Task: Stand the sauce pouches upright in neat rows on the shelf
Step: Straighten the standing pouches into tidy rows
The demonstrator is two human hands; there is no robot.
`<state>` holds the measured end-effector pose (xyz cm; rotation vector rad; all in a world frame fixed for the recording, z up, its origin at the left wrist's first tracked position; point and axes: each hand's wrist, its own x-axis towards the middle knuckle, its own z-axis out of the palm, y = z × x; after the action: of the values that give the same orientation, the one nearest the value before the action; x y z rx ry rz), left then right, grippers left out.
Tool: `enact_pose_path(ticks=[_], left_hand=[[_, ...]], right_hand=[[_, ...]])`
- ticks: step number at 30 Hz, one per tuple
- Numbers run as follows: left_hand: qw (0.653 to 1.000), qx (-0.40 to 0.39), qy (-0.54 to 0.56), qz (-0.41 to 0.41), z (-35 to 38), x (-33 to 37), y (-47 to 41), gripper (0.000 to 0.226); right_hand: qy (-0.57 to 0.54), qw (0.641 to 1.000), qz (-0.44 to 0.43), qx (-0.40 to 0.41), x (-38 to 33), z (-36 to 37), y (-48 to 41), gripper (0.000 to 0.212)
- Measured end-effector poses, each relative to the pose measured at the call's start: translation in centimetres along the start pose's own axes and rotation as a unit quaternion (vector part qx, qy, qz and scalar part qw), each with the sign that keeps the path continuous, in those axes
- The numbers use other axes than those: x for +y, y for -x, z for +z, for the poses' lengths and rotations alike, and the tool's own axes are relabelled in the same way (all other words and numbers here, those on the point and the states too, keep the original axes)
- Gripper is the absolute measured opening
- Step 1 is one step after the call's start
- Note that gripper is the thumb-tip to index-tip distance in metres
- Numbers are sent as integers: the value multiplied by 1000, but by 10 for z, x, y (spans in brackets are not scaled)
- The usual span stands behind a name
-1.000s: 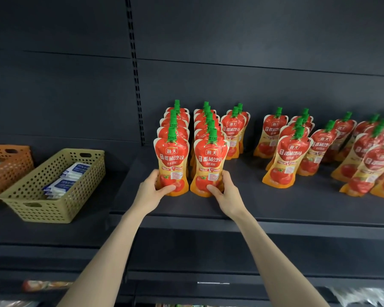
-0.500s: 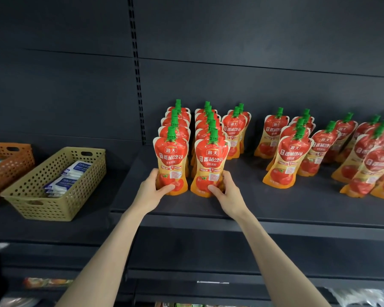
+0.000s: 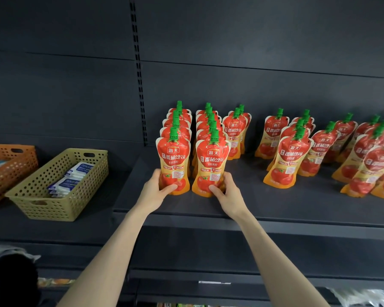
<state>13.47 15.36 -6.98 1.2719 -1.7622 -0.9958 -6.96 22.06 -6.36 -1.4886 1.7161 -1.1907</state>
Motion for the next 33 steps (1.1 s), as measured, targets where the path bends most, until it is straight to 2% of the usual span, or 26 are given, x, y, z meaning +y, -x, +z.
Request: enact_pose_path(ticks=[6, 10, 14, 19, 25, 29, 33], left_hand=[[999, 30, -11, -14, 2, -5, 1, 64], [992, 110, -56, -3, 4, -8, 16, 69], [978, 186, -72, 62, 12, -9, 47, 45], [985, 114, -24, 129, 45, 27, 61, 20], [980, 41, 28, 192, 112, 93, 41, 13], [980, 29, 63, 186, 170, 119, 10, 16], [988, -8, 89, 123, 226, 130, -27, 41]], right_hand=[[23, 999, 4, 28, 2, 1, 5, 51], [23, 998, 1, 65, 4, -3, 15, 47], [82, 991, -34, 96, 10, -14, 32, 28], [100, 982, -61, 149, 14, -57, 43, 18], [87, 971, -65, 213, 22, -132, 25, 16], [74, 966, -77, 235, 45, -180, 2, 18], [31, 979, -71, 186, 69, -214, -25, 32]])
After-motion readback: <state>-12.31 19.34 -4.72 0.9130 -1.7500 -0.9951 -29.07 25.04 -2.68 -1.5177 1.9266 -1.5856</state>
